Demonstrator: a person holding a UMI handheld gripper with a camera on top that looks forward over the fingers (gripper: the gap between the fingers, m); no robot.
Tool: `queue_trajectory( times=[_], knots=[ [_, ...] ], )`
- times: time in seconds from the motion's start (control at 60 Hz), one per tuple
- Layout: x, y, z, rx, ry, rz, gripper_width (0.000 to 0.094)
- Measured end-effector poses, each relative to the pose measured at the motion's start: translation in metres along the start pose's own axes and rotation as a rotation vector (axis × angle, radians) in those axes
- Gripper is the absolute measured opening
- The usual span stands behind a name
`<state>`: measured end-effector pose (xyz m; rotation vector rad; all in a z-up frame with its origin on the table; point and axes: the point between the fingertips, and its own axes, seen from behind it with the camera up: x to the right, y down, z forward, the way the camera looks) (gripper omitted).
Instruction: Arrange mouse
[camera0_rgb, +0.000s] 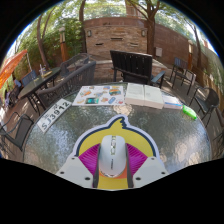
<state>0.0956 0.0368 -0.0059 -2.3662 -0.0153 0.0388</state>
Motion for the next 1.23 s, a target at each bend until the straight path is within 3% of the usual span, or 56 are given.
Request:
queue_trajectory(
  times=[0.133, 0.217, 0.267, 0.333, 0.517, 0.817, 1.233],
  knots=[
    [0.004, 0.009, 0.0, -0.017, 0.003, -0.043, 0.0539],
    [0.0, 0.0, -0.018, -0.009, -0.001, -0.044, 0.0872],
    [-0.001, -0.002, -0.033, 0.008, 0.008, -0.037, 0.0824],
    [-0.004, -0.01, -0.059, 0.032, 0.028, -0.039, 0.0868],
    [-0.021, -0.013, -0.148, 0.095, 0.074, -0.035, 0.0856],
    [-0.06, 0.03, -0.278, 0.152, 0.143, -0.023, 0.0865],
    [-0.079, 0.06, -0.344, 0.186, 0.183, -0.019, 0.0856]
  ],
)
